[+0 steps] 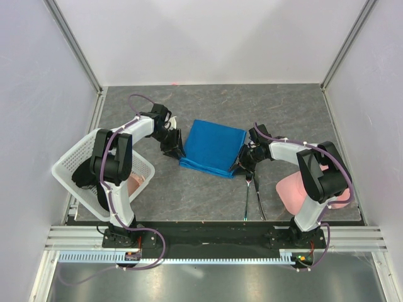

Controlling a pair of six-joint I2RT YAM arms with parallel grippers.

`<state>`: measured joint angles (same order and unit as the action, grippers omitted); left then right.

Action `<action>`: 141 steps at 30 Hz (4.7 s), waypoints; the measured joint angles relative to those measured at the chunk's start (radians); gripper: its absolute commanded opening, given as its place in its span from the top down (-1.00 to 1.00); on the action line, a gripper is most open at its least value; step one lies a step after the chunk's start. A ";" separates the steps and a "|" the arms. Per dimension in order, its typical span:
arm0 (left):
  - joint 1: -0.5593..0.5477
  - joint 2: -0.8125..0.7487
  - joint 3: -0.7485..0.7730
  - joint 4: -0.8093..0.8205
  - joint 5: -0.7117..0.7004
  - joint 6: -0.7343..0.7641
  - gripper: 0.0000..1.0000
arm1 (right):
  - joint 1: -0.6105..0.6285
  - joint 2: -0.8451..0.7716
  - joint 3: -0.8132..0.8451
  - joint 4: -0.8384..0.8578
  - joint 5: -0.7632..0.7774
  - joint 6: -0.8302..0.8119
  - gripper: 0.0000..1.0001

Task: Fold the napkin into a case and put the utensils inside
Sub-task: Rotate the square-folded napkin at the center of the board, then smooth out the square-folded napkin at the center of the board.

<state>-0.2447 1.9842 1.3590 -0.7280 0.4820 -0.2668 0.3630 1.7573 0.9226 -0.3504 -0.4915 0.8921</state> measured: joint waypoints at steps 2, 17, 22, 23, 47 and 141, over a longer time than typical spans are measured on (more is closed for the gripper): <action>0.000 0.000 -0.003 0.001 0.000 0.000 0.09 | 0.000 0.003 0.000 0.006 0.000 0.005 0.33; 0.000 0.000 -0.025 0.000 -0.001 0.013 0.07 | 0.022 0.025 0.026 -0.011 0.054 0.024 0.68; 0.000 -0.007 -0.025 0.000 -0.007 0.014 0.07 | 0.030 0.025 0.039 -0.035 0.089 0.013 0.92; 0.000 -0.009 -0.025 0.000 -0.009 0.014 0.06 | 0.032 0.025 0.044 -0.040 0.098 0.008 1.00; -0.010 0.012 0.017 -0.003 0.021 0.014 0.10 | 0.041 -0.018 0.146 -0.139 0.201 -0.079 1.00; -0.033 -0.222 -0.061 -0.089 0.149 -0.163 0.83 | -0.046 -0.121 0.289 -0.394 0.180 -0.253 1.00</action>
<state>-0.2775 1.7626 1.2980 -0.8165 0.6312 -0.4297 0.3168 1.6367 1.2114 -0.7441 -0.3119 0.6392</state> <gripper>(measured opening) 0.088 0.010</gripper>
